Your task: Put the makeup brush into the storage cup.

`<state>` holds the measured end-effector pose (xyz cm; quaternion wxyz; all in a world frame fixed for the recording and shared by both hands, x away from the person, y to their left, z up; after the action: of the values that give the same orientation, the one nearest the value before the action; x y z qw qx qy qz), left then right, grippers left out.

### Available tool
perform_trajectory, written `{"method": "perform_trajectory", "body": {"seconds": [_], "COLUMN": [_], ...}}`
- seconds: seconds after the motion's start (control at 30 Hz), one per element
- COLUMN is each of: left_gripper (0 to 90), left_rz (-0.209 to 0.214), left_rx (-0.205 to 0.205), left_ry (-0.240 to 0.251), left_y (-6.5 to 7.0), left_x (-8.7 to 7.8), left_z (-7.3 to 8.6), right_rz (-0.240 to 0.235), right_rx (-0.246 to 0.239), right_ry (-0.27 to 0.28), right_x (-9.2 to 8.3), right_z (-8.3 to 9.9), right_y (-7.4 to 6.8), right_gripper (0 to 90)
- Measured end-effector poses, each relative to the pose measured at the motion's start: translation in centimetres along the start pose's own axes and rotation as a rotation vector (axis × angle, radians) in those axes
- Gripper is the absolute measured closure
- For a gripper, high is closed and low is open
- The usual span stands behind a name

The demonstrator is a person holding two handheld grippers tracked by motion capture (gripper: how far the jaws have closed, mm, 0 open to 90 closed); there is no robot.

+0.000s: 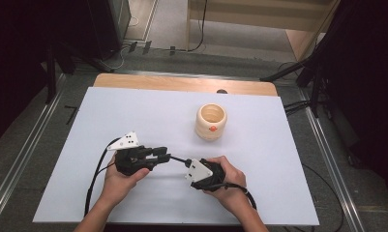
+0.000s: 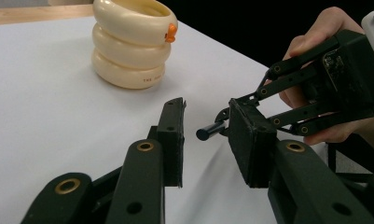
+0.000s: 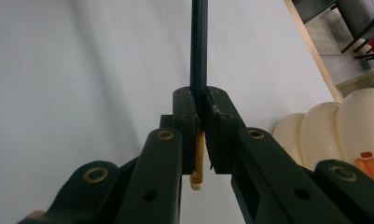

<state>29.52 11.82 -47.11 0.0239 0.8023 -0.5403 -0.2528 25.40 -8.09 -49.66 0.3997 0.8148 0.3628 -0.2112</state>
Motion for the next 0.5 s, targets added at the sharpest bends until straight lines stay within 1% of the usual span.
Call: {"method": "perform_trajectory", "body": {"seconds": [0.2, 0.33, 0.5], "left_gripper": [71.1, 73.0, 77.8], "left_rz": [0.006, 0.013, 0.022], "left_rx": [-0.003, -0.007, -0.008], "left_ry": [-0.008, -0.013, -0.022], "left_y": [-0.04, -0.03, -0.01], "left_x": [0.04, 0.13, 0.18], "left_z": [0.05, 0.10, 0.15], "right_rz": [-0.002, -0.001, 0.004], "right_rx": [-0.010, -0.010, -0.003], "right_ry": [0.001, 0.003, 0.008], "right_x": [0.07, 0.10, 0.13], "right_z": [-0.06, -0.11, -0.14], "right_y": [-0.10, -0.19, -0.26], "right_gripper": [84.6, 84.6, 84.6]}}
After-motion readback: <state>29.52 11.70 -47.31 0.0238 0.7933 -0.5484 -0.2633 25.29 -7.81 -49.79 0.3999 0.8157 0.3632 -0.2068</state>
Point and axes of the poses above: each handheld gripper's, and its own axes: x roughly forward along the jaws, z roughly out of its underside, y roughly to its right, the point moved 4 cm from there along x, roughly forward along the jaws, and after that the axes turned 1 degree about -x, right-handed, at the moved point
